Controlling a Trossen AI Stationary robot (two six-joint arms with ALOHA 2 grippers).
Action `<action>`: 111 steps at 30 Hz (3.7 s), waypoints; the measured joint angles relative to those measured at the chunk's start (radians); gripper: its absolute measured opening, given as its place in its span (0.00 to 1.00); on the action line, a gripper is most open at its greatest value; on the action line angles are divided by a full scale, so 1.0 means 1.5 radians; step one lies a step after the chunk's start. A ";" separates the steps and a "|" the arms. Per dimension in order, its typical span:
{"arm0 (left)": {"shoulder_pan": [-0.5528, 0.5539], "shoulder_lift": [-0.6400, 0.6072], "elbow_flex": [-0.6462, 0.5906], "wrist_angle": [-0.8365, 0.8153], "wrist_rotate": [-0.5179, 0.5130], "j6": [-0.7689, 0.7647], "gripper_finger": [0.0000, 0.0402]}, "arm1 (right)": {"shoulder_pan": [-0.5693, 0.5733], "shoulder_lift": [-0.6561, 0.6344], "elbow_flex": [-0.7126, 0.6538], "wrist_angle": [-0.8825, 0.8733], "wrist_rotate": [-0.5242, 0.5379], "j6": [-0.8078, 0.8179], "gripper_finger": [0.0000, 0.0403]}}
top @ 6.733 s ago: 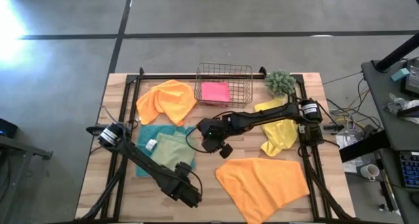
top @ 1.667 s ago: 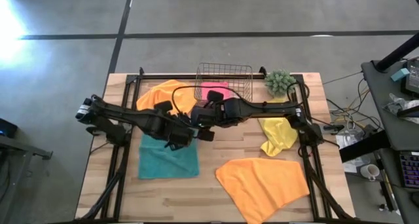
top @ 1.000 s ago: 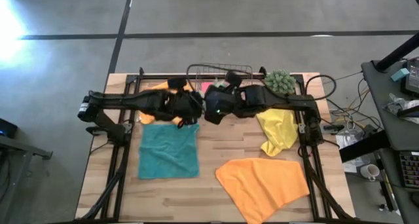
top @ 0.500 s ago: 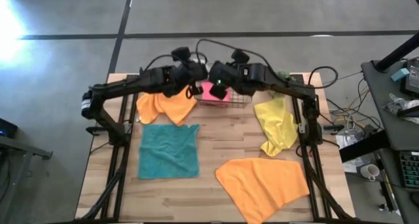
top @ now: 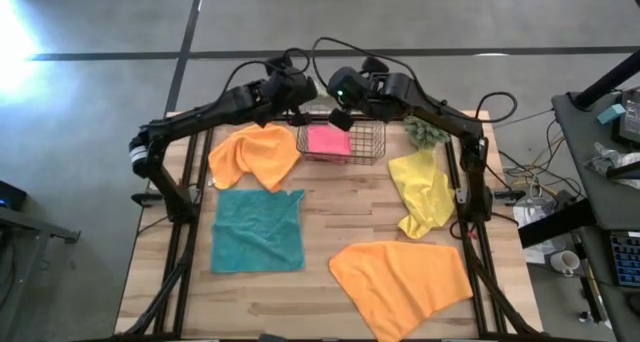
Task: Fold microfiber towels
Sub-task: Stack the folded green microfiber cloth on top of the folded pink microfiber cloth, then fold the blue microfiber cloth
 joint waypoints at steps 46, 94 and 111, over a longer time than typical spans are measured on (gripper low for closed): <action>0.084 0.193 -0.014 -0.064 0.117 0.056 0.02 | -0.140 0.060 -0.234 0.078 -0.246 0.067 0.02; 0.042 0.142 0.110 -0.358 0.371 -0.026 0.43 | -0.132 0.046 -0.146 -0.057 -0.433 0.004 0.37; -0.095 -0.152 -0.272 -0.303 0.415 -0.413 0.43 | 0.018 -0.144 -0.341 0.020 -0.435 0.080 0.31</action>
